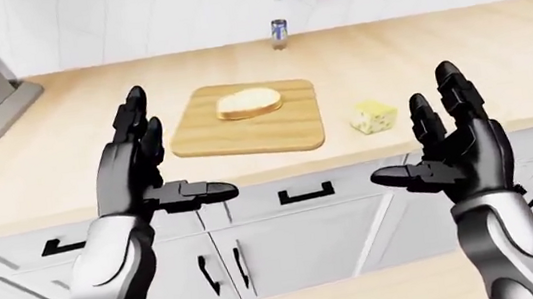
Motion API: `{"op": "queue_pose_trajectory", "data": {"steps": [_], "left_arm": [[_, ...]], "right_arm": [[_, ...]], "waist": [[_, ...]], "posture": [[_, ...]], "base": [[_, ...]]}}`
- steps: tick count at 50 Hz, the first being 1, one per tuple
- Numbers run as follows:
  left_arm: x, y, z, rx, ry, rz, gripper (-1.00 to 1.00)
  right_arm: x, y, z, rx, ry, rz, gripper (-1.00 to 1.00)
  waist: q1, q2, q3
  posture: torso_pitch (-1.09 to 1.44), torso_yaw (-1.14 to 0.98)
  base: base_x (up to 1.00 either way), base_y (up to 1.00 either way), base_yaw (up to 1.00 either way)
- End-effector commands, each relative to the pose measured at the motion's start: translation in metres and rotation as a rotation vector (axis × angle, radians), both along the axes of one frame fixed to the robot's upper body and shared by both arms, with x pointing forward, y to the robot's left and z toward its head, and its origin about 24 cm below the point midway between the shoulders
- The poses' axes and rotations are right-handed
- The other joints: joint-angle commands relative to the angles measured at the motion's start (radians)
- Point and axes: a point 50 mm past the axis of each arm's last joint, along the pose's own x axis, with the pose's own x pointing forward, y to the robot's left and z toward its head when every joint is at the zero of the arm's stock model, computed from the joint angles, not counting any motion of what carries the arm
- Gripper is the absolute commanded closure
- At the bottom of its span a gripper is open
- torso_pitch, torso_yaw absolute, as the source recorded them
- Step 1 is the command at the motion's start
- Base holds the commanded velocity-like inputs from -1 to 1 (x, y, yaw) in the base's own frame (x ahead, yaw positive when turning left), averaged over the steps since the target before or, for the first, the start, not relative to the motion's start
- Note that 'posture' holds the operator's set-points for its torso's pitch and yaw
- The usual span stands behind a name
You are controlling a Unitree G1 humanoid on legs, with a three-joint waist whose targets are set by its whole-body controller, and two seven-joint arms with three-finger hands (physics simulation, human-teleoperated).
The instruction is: Pick up the wedge of cheese and place it on the slice of bread to prepare a simple cheese on bread dish.
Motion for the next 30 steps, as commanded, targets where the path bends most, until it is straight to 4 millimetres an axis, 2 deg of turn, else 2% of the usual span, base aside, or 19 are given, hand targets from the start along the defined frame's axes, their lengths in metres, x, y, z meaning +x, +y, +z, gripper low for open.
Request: {"op": "queue_pose_trajectory", "data": {"steps": [1,9,11,12,13,14,15,16,18,21,26,27,28,29,30], "left_arm": [[-0.003,-0.006,0.014,0.006,-0.098,-0.032,-1.0],[-0.004,-0.006,0.014,0.005,-0.098,-0.033,-1.0],[-0.004,-0.006,0.014,0.004,-0.097,-0.033,-1.0],[-0.004,-0.006,0.013,0.005,-0.096,-0.034,-1.0],[-0.003,-0.006,0.013,0.005,-0.096,-0.035,-1.0],[-0.004,-0.006,0.014,0.005,-0.097,-0.034,-1.0],[-0.004,-0.006,0.014,0.005,-0.097,-0.033,-1.0],[-0.004,-0.006,0.014,0.006,-0.098,-0.033,-1.0],[-0.005,-0.005,0.015,0.006,-0.101,-0.032,-1.0],[-0.005,-0.006,0.016,0.005,-0.103,-0.032,-1.0],[-0.005,-0.005,0.016,0.005,-0.103,-0.031,-1.0],[-0.005,-0.004,0.016,0.005,-0.103,-0.029,-1.0],[-0.005,-0.004,0.016,0.005,-0.104,-0.029,-1.0],[-0.004,-0.004,0.015,0.005,-0.104,-0.029,-1.0],[-0.005,-0.004,0.016,0.005,-0.105,-0.029,-1.0]], "right_arm": [[-0.005,-0.001,0.016,-0.015,-0.101,-0.015,-1.0],[-0.006,-0.001,0.015,-0.011,-0.099,-0.019,-1.0],[-0.005,-0.001,0.015,-0.009,-0.1,-0.02,-1.0],[-0.005,-0.001,0.015,-0.009,-0.102,-0.02,-1.0],[-0.006,-0.001,0.016,-0.008,-0.102,-0.02,-1.0],[-0.006,-0.001,0.016,-0.009,-0.105,-0.021,-1.0],[-0.006,-0.002,0.016,-0.008,-0.108,-0.023,-1.0],[-0.007,-0.002,0.018,-0.009,-0.111,-0.024,-1.0],[-0.008,-0.002,0.019,-0.008,-0.117,-0.023,-1.0],[-0.009,-0.003,0.021,-0.007,-0.121,-0.026,-1.0],[-0.011,-0.003,0.023,-0.006,-0.122,-0.03,-1.0],[-0.011,-0.004,0.024,-0.004,-0.124,-0.031,-1.0],[-0.012,-0.004,0.025,-0.002,-0.129,-0.031,-1.0],[-0.013,-0.004,0.026,0.003,-0.135,-0.031,-1.0],[-0.013,-0.005,0.027,0.007,-0.143,-0.032,-1.0]], "waist": [[-0.002,-0.002,-0.016],[0.011,-0.066,-0.007],[0.014,-0.108,-0.013],[0.012,-0.143,-0.027],[-0.002,-0.094,-0.013],[0.005,-0.111,-0.009],[0.001,-0.113,-0.01],[-0.003,-0.107,-0.014],[-0.001,-0.11,-0.019],[-0.001,-0.095,-0.022],[-0.008,-0.025,-0.024],[-0.011,0.0,-0.03],[-0.012,0.034,-0.044],[-0.013,-0.005,-0.028],[-0.008,-0.001,-0.022]], "posture": [[0.0,0.0],[0.0,0.0],[0.0,0.0],[0.0,0.0],[0.0,0.0],[0.0,0.0],[0.0,0.0],[0.0,0.0],[0.0,0.0],[0.0,0.0],[0.0,0.0],[0.0,0.0],[0.0,0.0],[0.0,0.0],[0.0,0.0]], "base": [[0.2,0.09,0.0],[0.2,0.04,0.0],[0.21,0.04,0.0],[0.21,0.04,0.0],[0.21,0.04,0.0],[0.21,0.07,0.0],[0.2,0.08,0.0],[0.16,0.18,0.0],[0.11,0.21,0.0],[0.01,0.24,0.0],[0.0,0.25,0.0],[0.0,0.25,0.0],[0.0,0.24,0.0],[0.0,0.01,0.0],[0.0,0.0,0.0]]}}
